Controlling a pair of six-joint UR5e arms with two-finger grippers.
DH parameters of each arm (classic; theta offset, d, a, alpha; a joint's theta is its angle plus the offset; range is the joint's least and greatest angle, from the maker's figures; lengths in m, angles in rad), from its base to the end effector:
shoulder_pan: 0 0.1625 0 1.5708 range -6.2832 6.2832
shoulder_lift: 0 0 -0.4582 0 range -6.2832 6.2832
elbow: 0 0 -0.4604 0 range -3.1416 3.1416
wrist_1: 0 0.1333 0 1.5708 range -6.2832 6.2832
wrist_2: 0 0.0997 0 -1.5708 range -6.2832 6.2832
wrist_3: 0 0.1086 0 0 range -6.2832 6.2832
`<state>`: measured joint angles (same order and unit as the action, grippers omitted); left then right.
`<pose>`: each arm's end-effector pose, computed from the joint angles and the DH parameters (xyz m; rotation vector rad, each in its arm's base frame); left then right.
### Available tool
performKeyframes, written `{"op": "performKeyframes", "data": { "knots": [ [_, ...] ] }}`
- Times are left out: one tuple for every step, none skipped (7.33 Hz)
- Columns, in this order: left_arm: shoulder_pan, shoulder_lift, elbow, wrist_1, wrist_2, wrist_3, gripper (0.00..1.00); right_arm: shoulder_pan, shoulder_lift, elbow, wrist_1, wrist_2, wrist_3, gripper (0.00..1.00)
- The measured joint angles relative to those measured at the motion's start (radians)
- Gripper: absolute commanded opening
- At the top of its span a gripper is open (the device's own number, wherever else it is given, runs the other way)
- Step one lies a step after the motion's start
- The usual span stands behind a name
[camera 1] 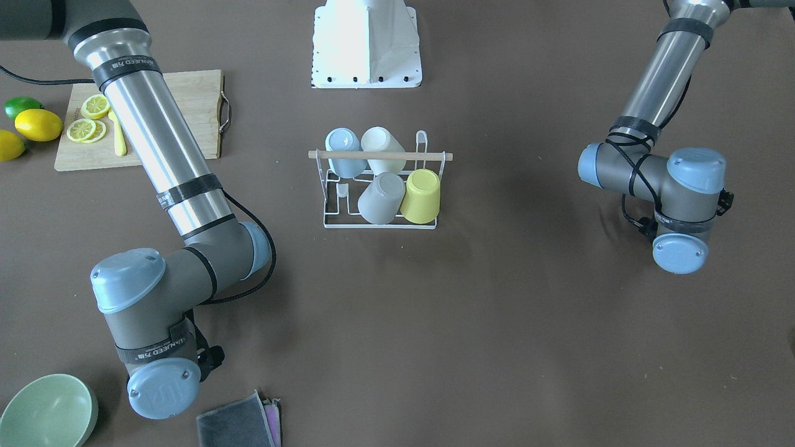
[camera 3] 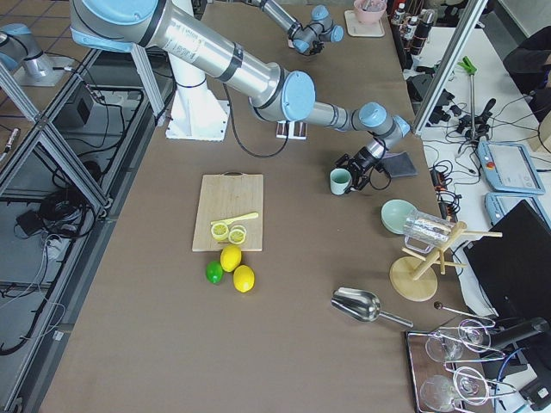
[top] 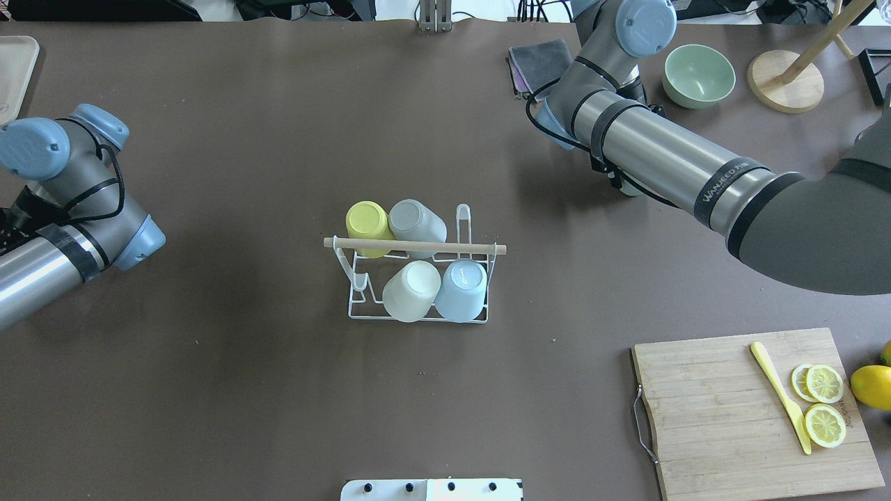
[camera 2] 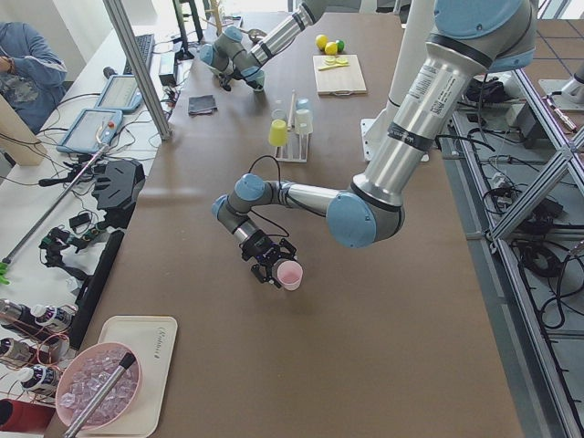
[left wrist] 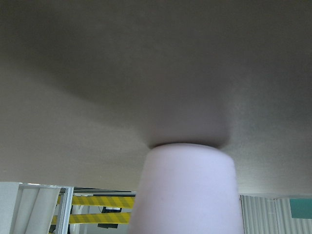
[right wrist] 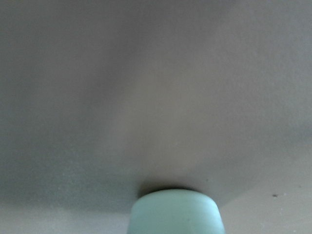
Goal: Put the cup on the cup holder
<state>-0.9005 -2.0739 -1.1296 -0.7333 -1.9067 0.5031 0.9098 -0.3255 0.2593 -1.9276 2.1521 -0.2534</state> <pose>0.3459 -0.5933 0.6785 -0.8261 0.2645 0.9727 -0.5233 -0.7929 0.4632 -0.5311 -0.4892 -0.7527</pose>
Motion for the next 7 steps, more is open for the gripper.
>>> {"op": "performKeyframes", "data": {
  "knots": [
    [0.000, 0.003, 0.000, 0.000, 0.000, 0.000, 0.68, -0.005, -0.001, 0.001, 0.000, 0.001, 0.000, 1.00],
    [0.000, 0.005, -0.001, 0.000, 0.000, 0.001, 0.56, -0.008, -0.001, 0.001, 0.001, 0.001, -0.001, 1.00],
    [-0.006, 0.005, -0.013, 0.006, 0.000, 0.002, 0.53, -0.009, -0.001, 0.001, 0.001, -0.001, -0.002, 0.73],
    [-0.024, 0.012, -0.062, 0.017, -0.010, 0.003, 0.47, -0.010, -0.001, 0.002, 0.001, -0.003, -0.002, 0.27],
    [-0.049, 0.035, -0.166, 0.024, -0.051, -0.001, 0.47, -0.011, -0.001, 0.004, 0.003, -0.009, -0.001, 0.00],
    [-0.062, 0.073, -0.289, 0.011, -0.117, -0.018, 0.42, -0.011, 0.000, 0.007, 0.005, -0.019, -0.001, 0.00],
    [-0.067, 0.133, -0.419, -0.051, -0.189, -0.056, 0.43, -0.008, 0.000, 0.010, 0.005, -0.026, -0.001, 0.00]
  ]
}}
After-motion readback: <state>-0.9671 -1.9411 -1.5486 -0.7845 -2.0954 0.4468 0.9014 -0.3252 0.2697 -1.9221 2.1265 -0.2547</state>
